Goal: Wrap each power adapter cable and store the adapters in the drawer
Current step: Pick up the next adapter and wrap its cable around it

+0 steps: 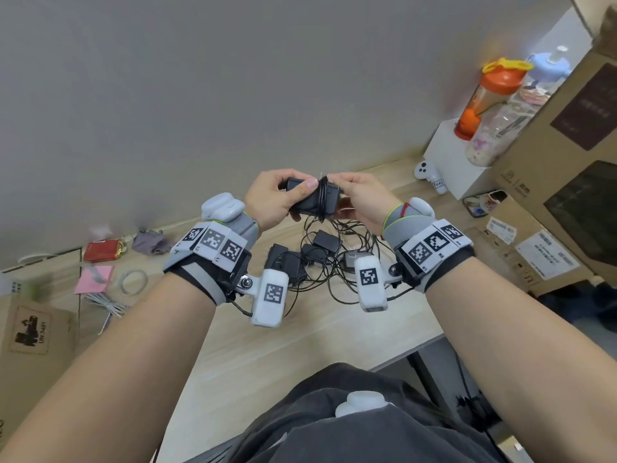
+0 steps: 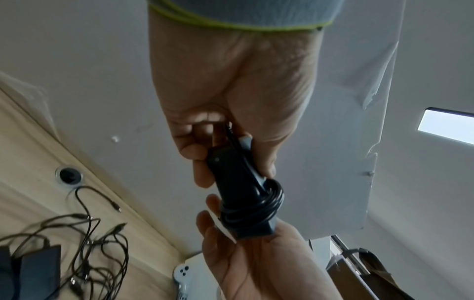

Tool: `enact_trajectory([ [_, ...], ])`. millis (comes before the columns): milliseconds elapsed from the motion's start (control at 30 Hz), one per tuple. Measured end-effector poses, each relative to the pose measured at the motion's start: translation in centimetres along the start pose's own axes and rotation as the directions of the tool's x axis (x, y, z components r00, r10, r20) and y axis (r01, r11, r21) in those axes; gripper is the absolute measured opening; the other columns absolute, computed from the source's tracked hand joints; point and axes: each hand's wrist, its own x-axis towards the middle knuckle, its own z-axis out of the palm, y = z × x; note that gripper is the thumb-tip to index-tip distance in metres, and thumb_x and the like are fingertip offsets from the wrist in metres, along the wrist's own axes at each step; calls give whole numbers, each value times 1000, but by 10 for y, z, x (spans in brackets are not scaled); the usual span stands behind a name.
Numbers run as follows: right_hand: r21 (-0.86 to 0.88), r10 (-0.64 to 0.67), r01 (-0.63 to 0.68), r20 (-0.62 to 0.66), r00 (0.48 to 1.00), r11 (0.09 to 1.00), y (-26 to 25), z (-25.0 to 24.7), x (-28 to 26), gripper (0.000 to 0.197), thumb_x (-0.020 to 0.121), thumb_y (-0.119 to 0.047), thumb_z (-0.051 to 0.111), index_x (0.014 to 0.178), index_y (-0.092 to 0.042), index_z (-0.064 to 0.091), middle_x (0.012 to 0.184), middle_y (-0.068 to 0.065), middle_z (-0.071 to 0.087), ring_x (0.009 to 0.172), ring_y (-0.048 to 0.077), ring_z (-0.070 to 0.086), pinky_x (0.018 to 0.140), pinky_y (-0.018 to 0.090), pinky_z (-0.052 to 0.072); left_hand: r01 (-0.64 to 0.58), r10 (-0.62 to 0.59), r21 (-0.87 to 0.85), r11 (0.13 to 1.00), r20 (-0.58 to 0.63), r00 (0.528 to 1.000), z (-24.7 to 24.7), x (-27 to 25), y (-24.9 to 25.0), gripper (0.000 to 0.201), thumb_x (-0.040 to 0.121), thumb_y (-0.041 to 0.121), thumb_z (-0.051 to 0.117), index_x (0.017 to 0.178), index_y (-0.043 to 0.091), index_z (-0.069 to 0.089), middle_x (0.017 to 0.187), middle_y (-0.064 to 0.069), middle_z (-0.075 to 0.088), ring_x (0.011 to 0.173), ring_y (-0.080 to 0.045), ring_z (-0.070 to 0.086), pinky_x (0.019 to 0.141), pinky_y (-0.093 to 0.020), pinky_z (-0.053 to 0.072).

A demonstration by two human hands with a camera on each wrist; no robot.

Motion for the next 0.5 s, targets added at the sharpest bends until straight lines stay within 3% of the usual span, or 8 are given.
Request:
enact_trajectory([
  [100,139,94,-84,-68,993,987,13,-14,-6,39,102,-33,48,113,1,64,101,21,66,77,33,65,62,34,57,25,-25,-33,999,-20,999,24,5,-2,24,96,16,62,106,-5,68,73,-8,64,42,-6,57,42,-13,40],
  [200,208,135,-125,-36,990,970,26,-30,-20,55,100,-47,47,125,0,59,113,24,68,79,35,70,71,37,59,52,-54,-52,997,-41,998,52,14,-9,19,95,16,63,104,0,69,73,-5,64,45,-4,60,42,-12,42],
  [267,170,99,-102,21,995,980,30,-35,-30,46,100,-43,50,124,-4,60,111,17,70,84,28,72,76,36,60,50,-52,-27,998,-42,998,64,16,-15,12,93,23,67,96,12,71,75,0,67,54,-3,64,49,-17,47],
  [333,166,78,-80,19,997,983,37,-49,-40,33,100,-32,54,121,-8,61,108,11,71,88,22,73,74,32,60,66,-66,0,998,-4,998,84,20,-22,6,93,24,67,91,20,71,77,6,68,62,0,65,57,-20,50],
  [400,182,88,-85,-13,996,980,50,-66,-47,33,99,-27,57,123,-5,61,115,17,70,100,29,71,81,38,60,98,-97,0,995,52,994,105,22,-29,7,93,22,66,89,23,71,80,6,69,69,1,67,62,-20,54],
  [467,199,123,-106,-74,990,974,64,-83,-55,32,97,-25,61,121,-4,63,118,21,68,107,36,68,89,46,57,113,-115,24,993,108,988,128,21,-34,8,90,30,67,85,34,72,85,6,71,83,-12,70,75,-29,57],
  [500,196,142,-120,-99,985,973,69,-88,-58,31,95,-25,63,118,-4,64,115,21,68,107,36,67,90,48,57,120,-124,38,992,128,984,135,20,-36,7,91,31,67,85,33,71,85,6,70,84,-14,68,76,-28,56],
])
